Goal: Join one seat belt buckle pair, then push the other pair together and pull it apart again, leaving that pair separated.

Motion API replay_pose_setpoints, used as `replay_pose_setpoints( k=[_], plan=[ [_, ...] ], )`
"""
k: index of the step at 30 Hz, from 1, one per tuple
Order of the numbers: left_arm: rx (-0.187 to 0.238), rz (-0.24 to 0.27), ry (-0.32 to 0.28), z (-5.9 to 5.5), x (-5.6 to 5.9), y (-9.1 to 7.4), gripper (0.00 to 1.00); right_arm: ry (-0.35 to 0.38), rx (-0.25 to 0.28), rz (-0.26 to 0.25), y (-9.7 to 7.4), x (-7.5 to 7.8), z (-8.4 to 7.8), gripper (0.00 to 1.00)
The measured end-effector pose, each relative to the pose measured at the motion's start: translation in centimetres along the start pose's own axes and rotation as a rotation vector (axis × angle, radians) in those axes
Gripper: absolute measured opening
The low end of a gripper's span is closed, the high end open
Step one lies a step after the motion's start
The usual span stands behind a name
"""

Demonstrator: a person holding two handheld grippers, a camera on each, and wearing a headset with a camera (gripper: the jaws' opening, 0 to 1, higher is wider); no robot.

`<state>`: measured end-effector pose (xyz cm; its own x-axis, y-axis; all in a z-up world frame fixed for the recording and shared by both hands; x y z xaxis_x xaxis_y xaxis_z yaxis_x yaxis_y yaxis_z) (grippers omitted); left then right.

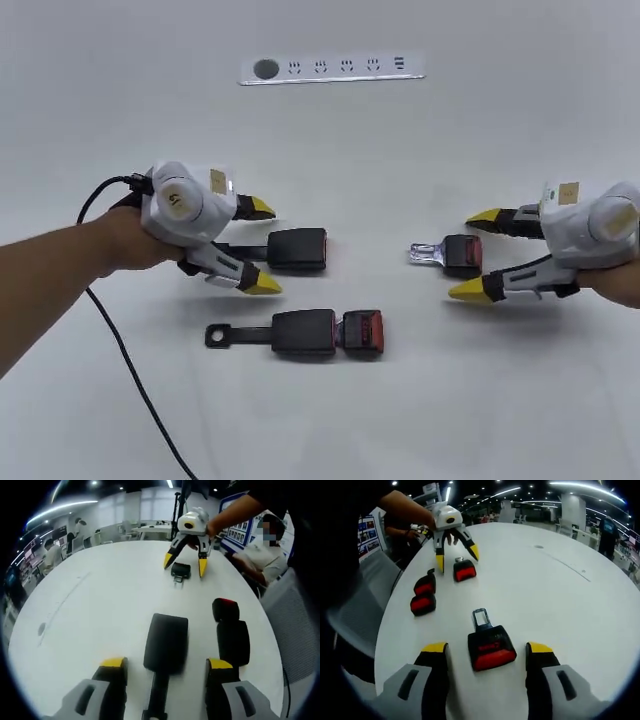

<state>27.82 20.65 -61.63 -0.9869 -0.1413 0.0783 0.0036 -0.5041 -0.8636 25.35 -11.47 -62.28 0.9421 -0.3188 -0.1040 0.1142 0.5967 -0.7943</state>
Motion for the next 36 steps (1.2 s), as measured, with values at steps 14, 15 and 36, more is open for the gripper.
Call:
replay_pose_setpoints(
  k=[14,15,36],
  plan=[
    [-0.011,-0.019,0.061,0.7,-0.7,0.5,0.43,-0.035,-0.053,0.008,-1.4,0.3,-0.1,0.40],
    [-0.008,-0.015,0.069,0.8,-0.8,0.5,0.40,-0.036,-0.054,0.010,-1.4,0.4,0.0,0.40],
    [-0.036,-0.024,0.128,0.8,-1.1,0.6,0.33,-0.094,-0.116,0.027,-0.5,1.7,0.1,0.33]
  ],
)
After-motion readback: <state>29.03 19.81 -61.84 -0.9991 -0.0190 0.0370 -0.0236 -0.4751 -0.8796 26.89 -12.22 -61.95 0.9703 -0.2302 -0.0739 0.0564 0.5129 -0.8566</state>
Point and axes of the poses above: the centre of the closed fingertips' face, and the gripper's own axes: y roughly forward along the fingers, x roughly to its right, z roughly out of its top, the point moved 9 cm from there along -y, roughly backward along the fingers, and after that the axes turned 11 degrees about -x, right-handed, at the moved point
